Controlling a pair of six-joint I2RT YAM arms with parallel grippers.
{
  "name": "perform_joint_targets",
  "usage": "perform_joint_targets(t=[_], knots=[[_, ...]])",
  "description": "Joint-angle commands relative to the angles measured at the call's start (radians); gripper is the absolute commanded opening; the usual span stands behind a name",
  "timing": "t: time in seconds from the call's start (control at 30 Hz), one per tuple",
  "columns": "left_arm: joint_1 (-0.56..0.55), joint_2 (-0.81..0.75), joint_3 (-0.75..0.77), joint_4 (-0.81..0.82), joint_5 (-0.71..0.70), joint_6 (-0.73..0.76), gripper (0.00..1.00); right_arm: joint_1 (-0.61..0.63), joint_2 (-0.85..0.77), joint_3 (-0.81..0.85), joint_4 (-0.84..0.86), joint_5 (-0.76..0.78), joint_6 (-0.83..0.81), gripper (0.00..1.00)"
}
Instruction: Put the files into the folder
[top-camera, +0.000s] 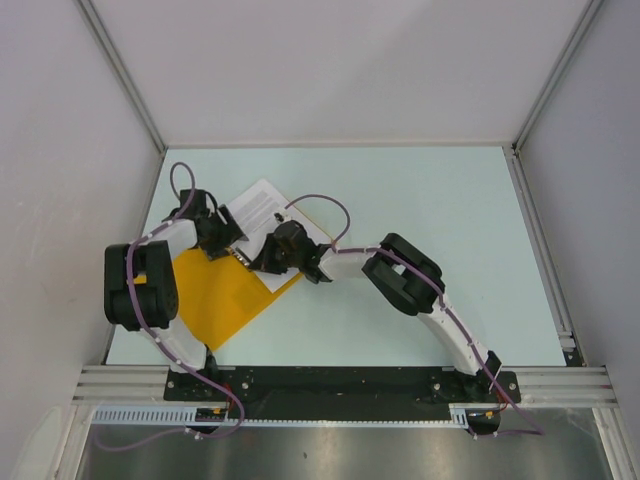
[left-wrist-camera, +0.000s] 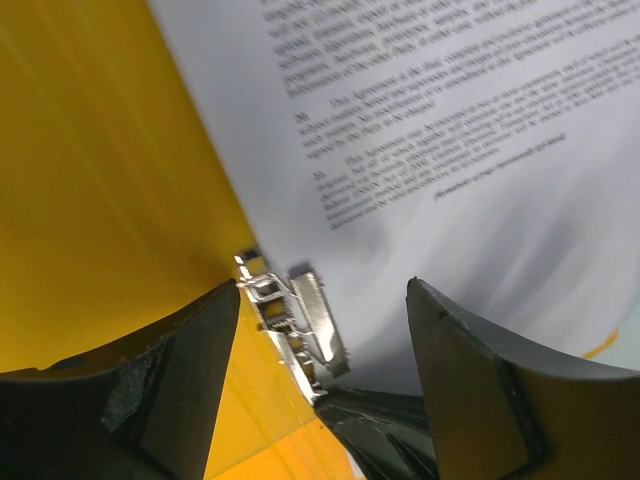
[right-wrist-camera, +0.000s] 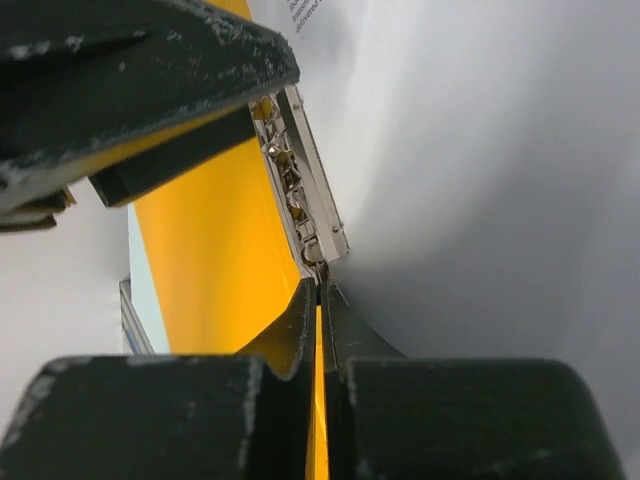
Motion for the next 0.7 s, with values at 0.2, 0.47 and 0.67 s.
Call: perform_joint_targets(t=[0.2, 0.47, 0.67], knots=[[-0.030, 0.058, -0.086, -0.033, 0.023, -0.063, 0.75, 0.012, 0.069, -0.052, -0.338, 0.106, -0.078, 0.00], [-0.028, 0.058, -0.097, -0.021, 0.028, -0.071, 0.74, 0.023, 0.080, -0.042, -0.299, 0.071, -0.087, 0.00], [-0.033, 0.058, -0.096, -0.018, 0.035, -0.069, 0.74, -0.002, -0.023, -0.106, -0.093, -0.163, -0.031, 0.00]])
